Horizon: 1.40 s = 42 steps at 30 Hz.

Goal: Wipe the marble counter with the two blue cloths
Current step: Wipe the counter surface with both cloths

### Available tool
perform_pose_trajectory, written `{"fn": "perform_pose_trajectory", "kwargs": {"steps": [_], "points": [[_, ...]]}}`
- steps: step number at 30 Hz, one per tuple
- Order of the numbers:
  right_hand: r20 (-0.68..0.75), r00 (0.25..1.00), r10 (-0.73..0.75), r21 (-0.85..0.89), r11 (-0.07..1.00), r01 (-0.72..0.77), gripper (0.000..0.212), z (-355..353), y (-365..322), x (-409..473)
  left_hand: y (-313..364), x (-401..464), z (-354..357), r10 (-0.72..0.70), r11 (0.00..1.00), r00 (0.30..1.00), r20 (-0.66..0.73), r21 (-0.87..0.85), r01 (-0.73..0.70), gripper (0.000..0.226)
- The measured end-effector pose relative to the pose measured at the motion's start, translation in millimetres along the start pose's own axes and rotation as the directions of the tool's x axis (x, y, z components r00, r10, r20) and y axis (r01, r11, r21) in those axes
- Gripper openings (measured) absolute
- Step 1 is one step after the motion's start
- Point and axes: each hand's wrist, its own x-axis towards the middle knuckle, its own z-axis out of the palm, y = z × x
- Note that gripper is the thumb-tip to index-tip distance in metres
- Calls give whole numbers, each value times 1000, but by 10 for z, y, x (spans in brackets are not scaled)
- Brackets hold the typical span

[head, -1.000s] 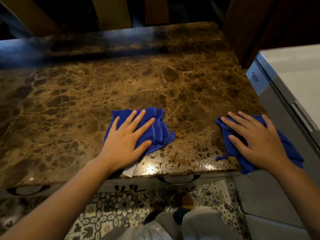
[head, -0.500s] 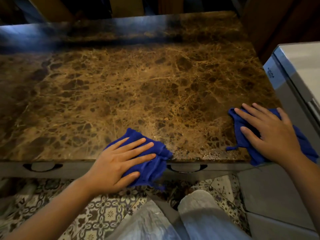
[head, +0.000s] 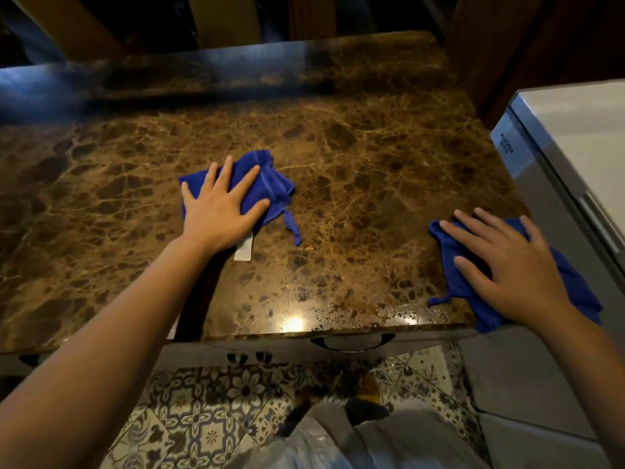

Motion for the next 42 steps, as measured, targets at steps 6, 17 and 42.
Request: {"fn": "perform_pose_trajectory", "kwargs": {"steps": [6,17,42], "points": [[-17,1000,3,12,1000,-3,52,-8,-2,5,472,422,64,182,983,983,13,-2,-182,61],[-17,1000,-2,13,1000,2,52,0,7,3,852,-813,48,627,779,777,58,-60,-624,57],[-34,999,7,27,1000,-6,53,5,-5,-15,99,-786,-9,294,952,955,-35,-82,-296,62]]}}
